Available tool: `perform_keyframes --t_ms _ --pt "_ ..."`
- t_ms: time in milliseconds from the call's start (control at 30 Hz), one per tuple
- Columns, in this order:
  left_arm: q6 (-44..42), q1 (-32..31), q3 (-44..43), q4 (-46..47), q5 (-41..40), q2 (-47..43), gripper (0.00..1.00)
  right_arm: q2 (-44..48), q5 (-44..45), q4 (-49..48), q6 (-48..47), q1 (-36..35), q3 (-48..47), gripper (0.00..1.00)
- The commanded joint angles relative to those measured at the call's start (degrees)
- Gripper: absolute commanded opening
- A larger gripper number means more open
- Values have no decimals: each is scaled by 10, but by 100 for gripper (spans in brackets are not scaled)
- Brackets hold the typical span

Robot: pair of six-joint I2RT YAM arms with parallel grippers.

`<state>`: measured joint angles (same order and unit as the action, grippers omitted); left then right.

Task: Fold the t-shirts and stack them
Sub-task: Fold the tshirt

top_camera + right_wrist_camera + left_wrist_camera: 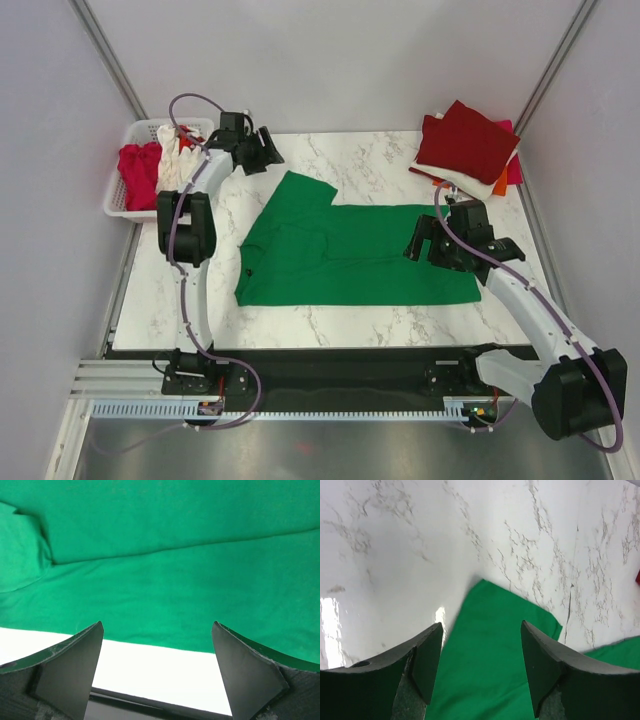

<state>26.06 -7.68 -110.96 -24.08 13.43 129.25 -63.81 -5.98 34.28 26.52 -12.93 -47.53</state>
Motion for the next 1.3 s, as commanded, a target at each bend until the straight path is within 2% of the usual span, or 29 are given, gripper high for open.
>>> perform_keyframes --t_ms 0,267,600,700,767,800,900,933,1033,1133,1267 --pt "-22 28 -87 4 133 54 72 38 -20 -2 -9 -3 11 98" --pt "-17 28 -111 0 177 139 72 26 -22 -3 -14 -3 20 98" --pt "-15 8 -131 -28 197 171 68 13 -14 -2 -19 -3 20 98" --pt "-18 2 -147 -40 204 180 60 2 -11 -7 -21 -3 16 98" --pt "-18 -1 -154 -44 194 186 45 -7 -8 -10 -20 -3 15 98" --pt "-18 -2 -162 -47 194 188 30 -12 -5 -15 -19 -3 12 98" --pt "-15 -5 -169 -51 189 185 12 -24 2 -33 -9 -3 0 98" --pt "-14 -5 -170 -55 179 183 3 -36 7 -40 -7 -2 -16 98" --pt "0 -6 -162 -62 150 160 2 -89 42 -57 6 17 -75 98" --pt "14 -6 -125 -80 129 118 2 -151 46 -70 33 93 -139 98" --pt "17 -15 -73 -80 121 44 2 -241 56 -114 57 156 -218 97"
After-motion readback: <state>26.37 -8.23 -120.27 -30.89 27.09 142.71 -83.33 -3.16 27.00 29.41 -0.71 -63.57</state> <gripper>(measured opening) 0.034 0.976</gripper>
